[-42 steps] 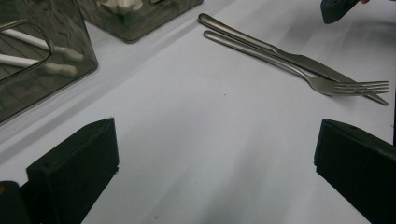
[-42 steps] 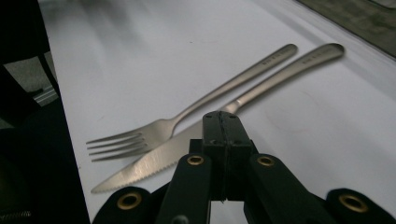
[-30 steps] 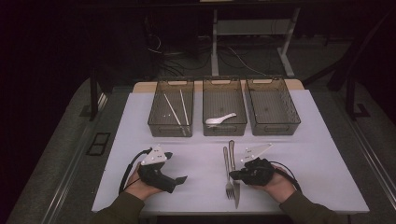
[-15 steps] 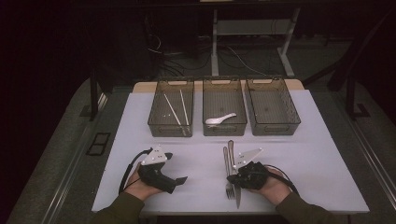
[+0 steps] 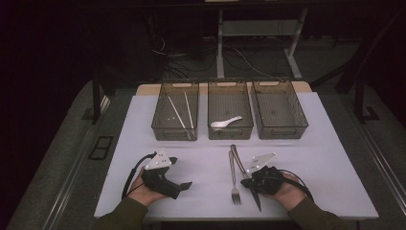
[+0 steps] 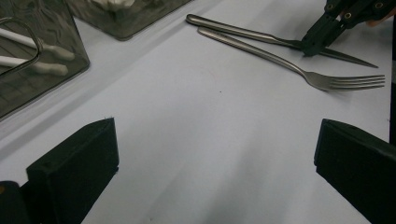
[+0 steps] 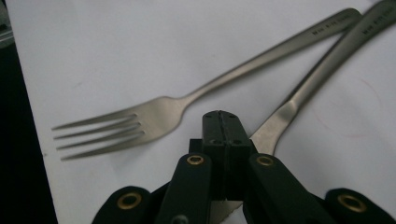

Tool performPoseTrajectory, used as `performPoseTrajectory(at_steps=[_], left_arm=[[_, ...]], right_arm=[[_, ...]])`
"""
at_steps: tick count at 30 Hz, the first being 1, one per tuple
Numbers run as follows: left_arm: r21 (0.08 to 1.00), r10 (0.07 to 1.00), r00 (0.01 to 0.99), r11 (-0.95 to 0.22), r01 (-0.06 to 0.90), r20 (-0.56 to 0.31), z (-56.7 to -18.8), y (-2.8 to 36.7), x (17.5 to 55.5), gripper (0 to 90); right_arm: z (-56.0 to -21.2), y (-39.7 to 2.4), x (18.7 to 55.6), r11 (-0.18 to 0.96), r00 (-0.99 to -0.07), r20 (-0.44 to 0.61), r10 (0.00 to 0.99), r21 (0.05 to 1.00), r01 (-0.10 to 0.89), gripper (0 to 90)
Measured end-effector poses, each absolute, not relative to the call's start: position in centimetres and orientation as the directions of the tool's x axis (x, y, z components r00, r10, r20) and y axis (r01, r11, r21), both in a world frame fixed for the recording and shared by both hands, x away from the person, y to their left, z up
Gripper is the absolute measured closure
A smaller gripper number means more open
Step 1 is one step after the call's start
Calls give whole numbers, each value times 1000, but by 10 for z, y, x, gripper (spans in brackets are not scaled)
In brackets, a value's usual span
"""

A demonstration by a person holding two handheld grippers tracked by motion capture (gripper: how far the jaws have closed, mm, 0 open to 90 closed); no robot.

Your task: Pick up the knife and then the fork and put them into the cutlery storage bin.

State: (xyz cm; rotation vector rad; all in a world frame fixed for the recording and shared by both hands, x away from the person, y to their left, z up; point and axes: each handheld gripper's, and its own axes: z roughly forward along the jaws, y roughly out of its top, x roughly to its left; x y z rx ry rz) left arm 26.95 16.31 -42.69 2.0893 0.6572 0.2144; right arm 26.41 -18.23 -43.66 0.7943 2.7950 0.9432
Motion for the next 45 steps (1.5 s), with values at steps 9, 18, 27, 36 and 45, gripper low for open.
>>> performPoseTrajectory(at_steps=[9, 18, 27, 36, 45], left_arm=[[811, 531, 842, -449, 374, -94, -427, 163, 270, 0], [813, 534, 840, -445, 376, -97, -427, 163, 269, 0], [813, 531, 842, -446, 374, -96, -427, 163, 270, 0], [813, 524, 846, -449, 370, -95, -427, 162, 270, 0], [818, 514, 853, -450, 360, -93, -428, 162, 271, 0]], right_arm=[[-432, -198, 264, 670, -845, 67, 531, 576, 467, 898], [-434, -194, 259, 719, -859, 25, 511, 535, 444, 898], [-433, -218, 267, 696, -811, -5, 586, 515, 500, 898], [-432, -237, 276, 673, -784, 2, 621, 511, 535, 896], [-420, -241, 282, 629, -778, 81, 623, 539, 560, 618]])
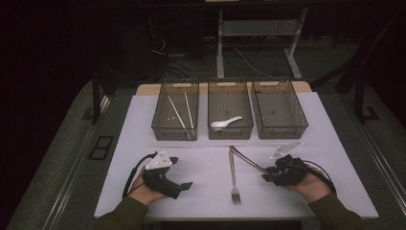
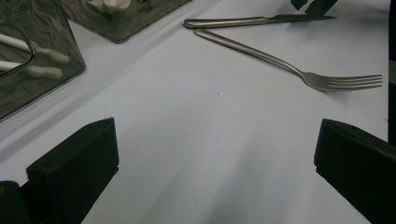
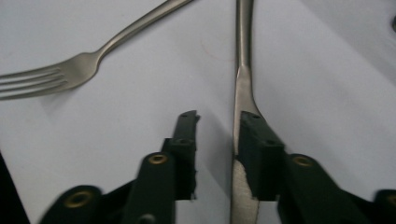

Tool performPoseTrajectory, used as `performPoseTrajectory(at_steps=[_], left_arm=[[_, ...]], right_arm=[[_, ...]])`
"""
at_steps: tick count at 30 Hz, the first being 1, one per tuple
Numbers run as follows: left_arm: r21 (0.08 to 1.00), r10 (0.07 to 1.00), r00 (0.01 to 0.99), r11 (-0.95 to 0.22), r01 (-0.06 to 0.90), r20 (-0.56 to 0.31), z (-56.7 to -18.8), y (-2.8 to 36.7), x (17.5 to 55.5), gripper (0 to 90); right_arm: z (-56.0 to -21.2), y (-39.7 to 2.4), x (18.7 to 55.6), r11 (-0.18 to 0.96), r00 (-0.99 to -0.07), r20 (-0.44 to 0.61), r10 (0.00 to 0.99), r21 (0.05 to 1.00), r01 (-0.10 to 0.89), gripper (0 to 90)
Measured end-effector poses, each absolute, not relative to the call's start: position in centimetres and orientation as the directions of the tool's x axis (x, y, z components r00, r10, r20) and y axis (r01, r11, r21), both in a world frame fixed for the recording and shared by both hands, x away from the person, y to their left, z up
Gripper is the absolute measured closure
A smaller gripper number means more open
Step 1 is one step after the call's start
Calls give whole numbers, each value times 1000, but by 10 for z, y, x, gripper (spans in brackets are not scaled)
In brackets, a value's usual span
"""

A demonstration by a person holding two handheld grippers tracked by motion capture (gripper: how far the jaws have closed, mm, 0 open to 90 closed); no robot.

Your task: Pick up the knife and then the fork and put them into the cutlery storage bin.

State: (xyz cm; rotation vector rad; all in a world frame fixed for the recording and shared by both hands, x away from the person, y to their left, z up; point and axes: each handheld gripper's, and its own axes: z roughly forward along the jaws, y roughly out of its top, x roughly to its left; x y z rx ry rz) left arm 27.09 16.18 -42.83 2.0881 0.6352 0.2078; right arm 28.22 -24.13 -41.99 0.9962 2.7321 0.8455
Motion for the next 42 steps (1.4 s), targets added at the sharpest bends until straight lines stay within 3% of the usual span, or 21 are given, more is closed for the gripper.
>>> performPoseTrajectory(at_steps=[3, 11, 31, 42], left_arm=[[821, 512, 853, -443, 360, -98, -429, 161, 271, 0], [825, 499, 862, -444, 348, -95, -430, 159, 272, 0], [822, 478, 873, -458, 339, -93, -431, 157, 272, 0], [819, 471, 877, -463, 339, -97, -432, 155, 272, 0]], right_arm=[[-415, -240, 290, 617, -762, 101, 640, 522, 588, 523], [-408, -225, 314, 648, -765, 93, 637, 473, 597, 477], [-417, -177, 350, 748, -790, 25, 613, 303, 590, 691], [-421, -174, 351, 758, -788, 14, 615, 266, 596, 729]])
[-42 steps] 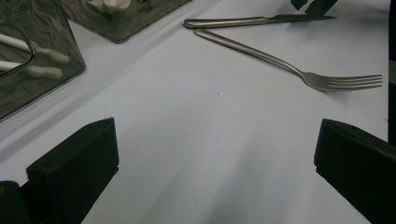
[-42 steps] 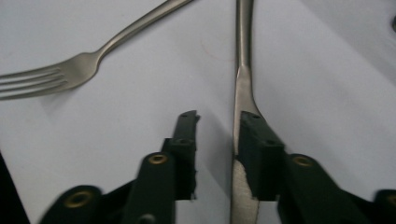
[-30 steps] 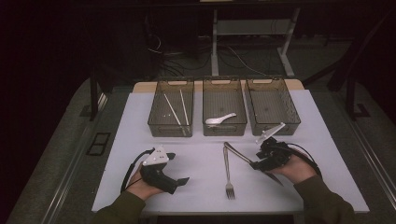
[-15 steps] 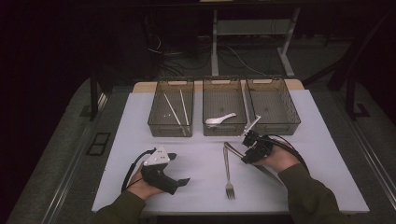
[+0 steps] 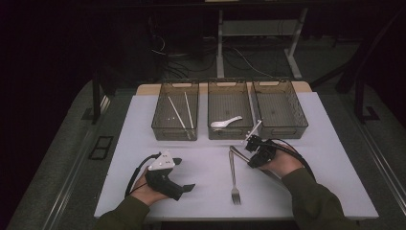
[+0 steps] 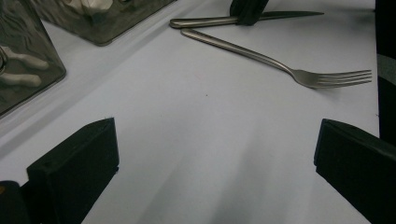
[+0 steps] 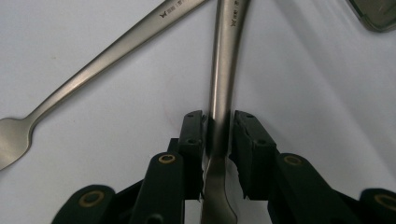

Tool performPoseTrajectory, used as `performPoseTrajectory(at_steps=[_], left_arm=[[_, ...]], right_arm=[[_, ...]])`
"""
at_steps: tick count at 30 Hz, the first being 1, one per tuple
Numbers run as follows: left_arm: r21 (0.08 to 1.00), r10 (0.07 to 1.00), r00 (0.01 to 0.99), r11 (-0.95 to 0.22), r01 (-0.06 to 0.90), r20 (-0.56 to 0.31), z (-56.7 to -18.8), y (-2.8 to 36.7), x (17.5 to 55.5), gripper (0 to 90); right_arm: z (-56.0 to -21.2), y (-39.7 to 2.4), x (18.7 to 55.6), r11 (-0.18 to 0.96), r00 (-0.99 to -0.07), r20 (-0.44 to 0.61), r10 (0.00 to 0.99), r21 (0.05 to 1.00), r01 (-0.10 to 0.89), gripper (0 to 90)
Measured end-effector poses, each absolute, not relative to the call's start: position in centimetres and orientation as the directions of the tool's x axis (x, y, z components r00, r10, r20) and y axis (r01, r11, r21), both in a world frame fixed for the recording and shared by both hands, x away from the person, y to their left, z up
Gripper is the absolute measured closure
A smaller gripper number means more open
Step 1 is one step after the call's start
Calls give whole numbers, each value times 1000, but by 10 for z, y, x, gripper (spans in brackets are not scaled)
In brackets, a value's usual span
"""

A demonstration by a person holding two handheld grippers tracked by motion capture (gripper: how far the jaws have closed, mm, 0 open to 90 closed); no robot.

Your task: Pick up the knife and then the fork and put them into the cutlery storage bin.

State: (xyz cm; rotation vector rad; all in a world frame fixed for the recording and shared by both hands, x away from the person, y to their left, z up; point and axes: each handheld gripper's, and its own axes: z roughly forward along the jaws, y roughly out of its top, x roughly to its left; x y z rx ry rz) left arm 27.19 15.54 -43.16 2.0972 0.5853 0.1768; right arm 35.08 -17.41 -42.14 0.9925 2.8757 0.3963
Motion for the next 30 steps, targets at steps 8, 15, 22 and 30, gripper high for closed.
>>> performPoseTrajectory(at_steps=[8, 15, 22, 30], left_arm=[[817, 471, 877, -464, 342, -99, -432, 155, 272, 0], [817, 466, 880, -468, 337, -96, -432, 155, 272, 0], [815, 465, 880, -470, 339, -99, -432, 155, 272, 0], [816, 463, 881, -468, 338, -99, -432, 155, 272, 0]], right_arm=[[-421, -173, 352, 765, -793, 17, 608, 252, 592, 769], [-420, -171, 354, 768, -793, 23, 609, 232, 597, 787], [-420, -170, 358, 771, -791, 21, 612, 209, 602, 793], [-419, -171, 360, 782, -800, 16, 600, 199, 590, 794]])
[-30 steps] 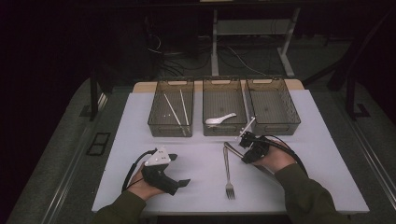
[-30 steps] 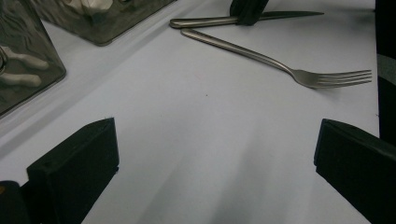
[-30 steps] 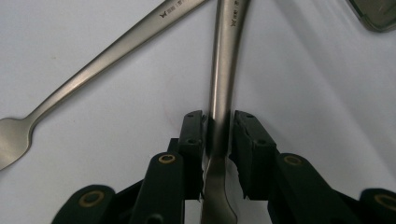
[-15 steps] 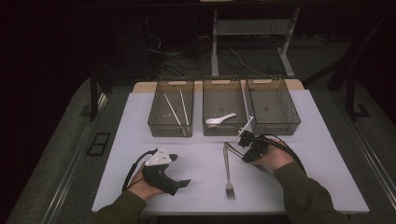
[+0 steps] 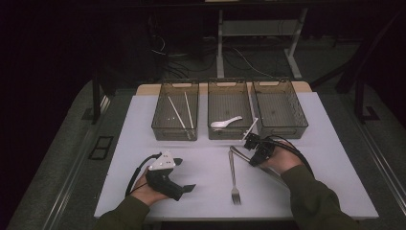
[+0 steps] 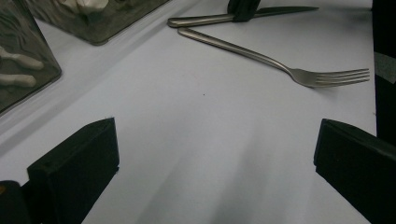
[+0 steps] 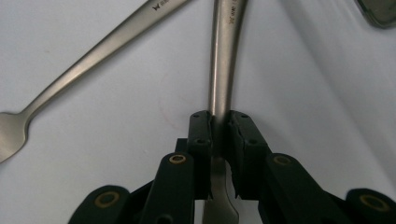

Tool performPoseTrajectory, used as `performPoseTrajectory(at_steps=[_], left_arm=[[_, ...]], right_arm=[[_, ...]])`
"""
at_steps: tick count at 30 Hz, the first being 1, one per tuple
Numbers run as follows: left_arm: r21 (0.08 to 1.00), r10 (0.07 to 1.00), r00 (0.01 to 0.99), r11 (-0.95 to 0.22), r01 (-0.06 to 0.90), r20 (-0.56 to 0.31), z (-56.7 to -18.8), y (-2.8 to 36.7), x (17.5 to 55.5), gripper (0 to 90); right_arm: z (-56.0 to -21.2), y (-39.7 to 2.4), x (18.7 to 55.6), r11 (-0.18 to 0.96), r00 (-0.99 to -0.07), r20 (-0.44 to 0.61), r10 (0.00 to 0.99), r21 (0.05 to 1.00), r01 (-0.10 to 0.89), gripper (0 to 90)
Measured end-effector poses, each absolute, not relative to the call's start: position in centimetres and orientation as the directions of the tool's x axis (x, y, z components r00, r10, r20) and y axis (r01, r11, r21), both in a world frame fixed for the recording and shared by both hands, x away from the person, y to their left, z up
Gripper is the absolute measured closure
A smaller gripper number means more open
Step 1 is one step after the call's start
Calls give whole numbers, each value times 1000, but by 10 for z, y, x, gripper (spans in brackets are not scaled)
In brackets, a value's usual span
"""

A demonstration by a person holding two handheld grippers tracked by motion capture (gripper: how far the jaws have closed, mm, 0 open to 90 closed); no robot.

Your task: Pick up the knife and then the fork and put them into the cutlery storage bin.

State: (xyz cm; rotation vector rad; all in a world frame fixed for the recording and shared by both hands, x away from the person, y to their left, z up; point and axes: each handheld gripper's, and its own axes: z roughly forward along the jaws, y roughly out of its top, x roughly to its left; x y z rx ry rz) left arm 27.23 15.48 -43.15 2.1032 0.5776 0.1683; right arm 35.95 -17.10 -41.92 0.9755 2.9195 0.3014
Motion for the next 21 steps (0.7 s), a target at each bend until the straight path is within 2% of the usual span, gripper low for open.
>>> performPoseTrajectory(at_steps=[21], left_arm=[[818, 463, 881, -468, 335, -96, -431, 155, 272, 0]], right_arm=[[-401, -202, 357, 727, -766, 58, 641, 276, 629, 793]])
